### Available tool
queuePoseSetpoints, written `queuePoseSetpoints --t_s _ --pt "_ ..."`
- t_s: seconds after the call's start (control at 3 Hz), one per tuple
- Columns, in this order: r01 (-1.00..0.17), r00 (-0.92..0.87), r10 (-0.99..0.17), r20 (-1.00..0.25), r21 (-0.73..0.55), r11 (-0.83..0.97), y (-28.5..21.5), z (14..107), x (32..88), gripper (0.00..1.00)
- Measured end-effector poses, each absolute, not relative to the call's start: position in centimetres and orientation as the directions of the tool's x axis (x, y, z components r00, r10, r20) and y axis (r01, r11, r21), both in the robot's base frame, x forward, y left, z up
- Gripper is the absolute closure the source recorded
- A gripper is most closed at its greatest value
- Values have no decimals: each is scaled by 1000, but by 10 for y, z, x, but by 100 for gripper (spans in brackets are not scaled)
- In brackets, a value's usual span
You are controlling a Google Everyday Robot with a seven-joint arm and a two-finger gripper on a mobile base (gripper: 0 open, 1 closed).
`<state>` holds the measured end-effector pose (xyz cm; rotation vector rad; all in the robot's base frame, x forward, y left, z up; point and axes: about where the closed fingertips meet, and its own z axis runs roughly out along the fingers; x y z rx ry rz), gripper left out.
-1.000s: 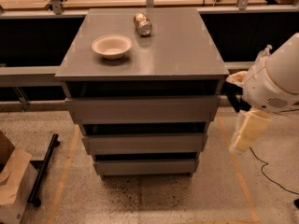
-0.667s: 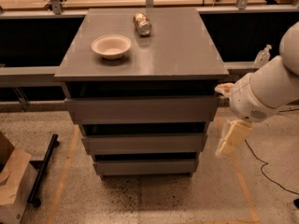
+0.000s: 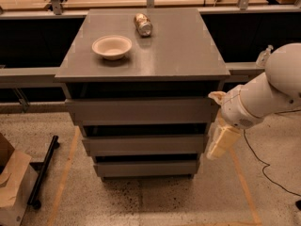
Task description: Open bottom drawer
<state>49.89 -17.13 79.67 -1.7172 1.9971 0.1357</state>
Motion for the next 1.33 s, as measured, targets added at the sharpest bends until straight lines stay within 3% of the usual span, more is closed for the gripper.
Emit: queuePoseSetpoints --t_s 0.67,1.33 --pt "-962 -80 -936 -341 -219 162 -168 763 495 0" --pt "-962 -95 -926 -364 -205 180 -175 675 499 0"
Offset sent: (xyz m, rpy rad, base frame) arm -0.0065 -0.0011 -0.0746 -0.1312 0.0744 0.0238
